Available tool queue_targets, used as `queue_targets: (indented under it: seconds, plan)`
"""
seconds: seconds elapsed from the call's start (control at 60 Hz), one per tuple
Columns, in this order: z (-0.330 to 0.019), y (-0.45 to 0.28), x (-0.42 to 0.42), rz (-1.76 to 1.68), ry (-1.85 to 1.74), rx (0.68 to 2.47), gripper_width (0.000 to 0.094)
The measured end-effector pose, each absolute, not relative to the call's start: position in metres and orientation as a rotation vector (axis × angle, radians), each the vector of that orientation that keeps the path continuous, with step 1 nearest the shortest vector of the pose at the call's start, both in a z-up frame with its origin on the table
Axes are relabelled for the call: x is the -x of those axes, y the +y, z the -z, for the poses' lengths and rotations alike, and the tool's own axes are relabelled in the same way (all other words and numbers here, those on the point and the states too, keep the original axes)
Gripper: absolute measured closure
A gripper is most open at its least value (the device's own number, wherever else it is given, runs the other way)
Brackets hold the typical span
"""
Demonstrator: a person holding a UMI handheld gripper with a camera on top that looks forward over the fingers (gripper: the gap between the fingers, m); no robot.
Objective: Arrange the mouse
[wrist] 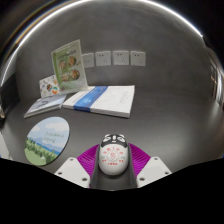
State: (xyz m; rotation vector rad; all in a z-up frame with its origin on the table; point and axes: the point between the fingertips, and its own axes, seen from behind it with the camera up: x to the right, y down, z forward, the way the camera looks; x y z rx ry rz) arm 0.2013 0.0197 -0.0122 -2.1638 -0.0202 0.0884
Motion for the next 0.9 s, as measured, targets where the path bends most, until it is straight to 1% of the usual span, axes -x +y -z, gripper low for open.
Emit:
queue_targets:
  seconds: [0.017,0.033,0.083,0.15,0.2,0.35,0.383,0.433,0.5,0.567,0.633,0.733,0.783,0.833,0.867,0.883,0.9]
  plan:
    - [0.011,0.020,-0.202,-0.096,-0.009,2.159,0.0444]
    - [0.010,0.020,-0.203,-0.101,0.010,2.154,0.0494]
    - [0.006,0.021,-0.217,-0.060,0.067,2.131,0.0516]
    - [-0.003,0.016,-0.226,0.009,0.064,2.117,0.0515]
    - [-0.018,0.014,-0.216,-0.029,0.102,2.087,0.0518]
    - [-0.094,0.019,-0.137,-0.083,0.027,1.959,0.0518]
    - [-0.104,0.020,-0.111,-0.109,0.007,1.944,0.0518]
    - [-0.110,0.022,-0.069,-0.153,-0.011,1.933,0.0518]
    - [-0.099,0.030,-0.017,-0.147,-0.062,1.942,0.0519]
    - [-0.070,0.036,0.018,-0.128,-0.075,1.995,0.0520]
    - [-0.039,0.040,0.041,-0.125,-0.073,2.060,0.0519]
    - [-0.004,0.040,0.051,-0.069,-0.073,2.133,0.0519]
    - [0.007,0.040,0.049,-0.036,-0.075,2.157,0.0508]
    - [0.006,0.042,0.049,-0.041,-0.062,2.151,0.0512]
    - [0.005,0.042,0.049,-0.054,-0.038,2.155,0.0471]
    - [0.005,0.043,0.048,-0.057,-0.026,2.160,0.0436]
    - [0.006,0.044,0.048,-0.060,-0.022,2.157,0.0436]
